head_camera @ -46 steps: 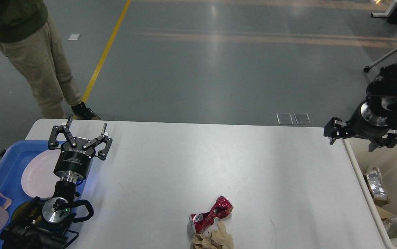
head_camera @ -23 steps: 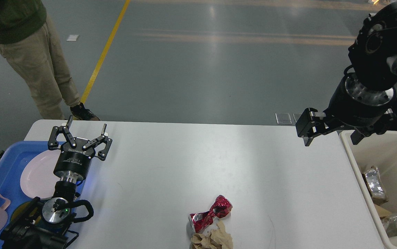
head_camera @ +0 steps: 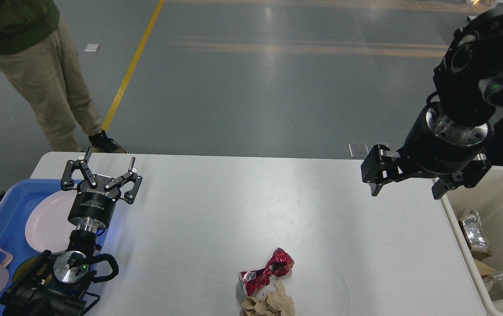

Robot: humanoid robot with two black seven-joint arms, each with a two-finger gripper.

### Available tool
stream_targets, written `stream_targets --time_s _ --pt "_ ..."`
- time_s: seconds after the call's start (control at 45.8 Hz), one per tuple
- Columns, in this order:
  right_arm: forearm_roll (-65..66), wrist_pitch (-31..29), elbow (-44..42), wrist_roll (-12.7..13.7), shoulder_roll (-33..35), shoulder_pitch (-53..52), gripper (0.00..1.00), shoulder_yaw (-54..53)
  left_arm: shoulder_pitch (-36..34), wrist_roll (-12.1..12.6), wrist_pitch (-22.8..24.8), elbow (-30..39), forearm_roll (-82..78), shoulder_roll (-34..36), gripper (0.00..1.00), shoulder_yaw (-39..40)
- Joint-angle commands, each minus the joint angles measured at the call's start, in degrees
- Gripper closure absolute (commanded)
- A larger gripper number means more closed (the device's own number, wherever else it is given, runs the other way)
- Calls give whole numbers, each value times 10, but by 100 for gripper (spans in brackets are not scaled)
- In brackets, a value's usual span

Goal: Tidy desktop
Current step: 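Raise the right gripper from the bin and move it toward the brown scraps, then lower the right gripper and grasp the brown paper scraps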

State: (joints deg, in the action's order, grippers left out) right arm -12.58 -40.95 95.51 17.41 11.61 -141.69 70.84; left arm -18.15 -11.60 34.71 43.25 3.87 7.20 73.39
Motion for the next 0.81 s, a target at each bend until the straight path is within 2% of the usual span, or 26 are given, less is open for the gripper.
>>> stream_targets --time_s 0.0,0.131,0.262,0.393,0.546,0.787 --pt "0 2 -1 2 15 37 0 -47 0 0 0 0 0 0 4 0" --pt "3 24 -2 3 23 121 0 -158 0 0 1 1 0 0 4 0" --pt "15 89 -5 12 19 199 0 -226 0 0 0 1 0 0 4 0" --pt "74 159 -7 46 0 292 0 -285 0 0 1 1 0 0 4 0" --pt "132 233 -19 82 -70 400 1 -346 0 0 1 1 0 0 4 0" --pt "175 299 -96 85 -106 529 4 -375 0 0 1 1 0 0 4 0"
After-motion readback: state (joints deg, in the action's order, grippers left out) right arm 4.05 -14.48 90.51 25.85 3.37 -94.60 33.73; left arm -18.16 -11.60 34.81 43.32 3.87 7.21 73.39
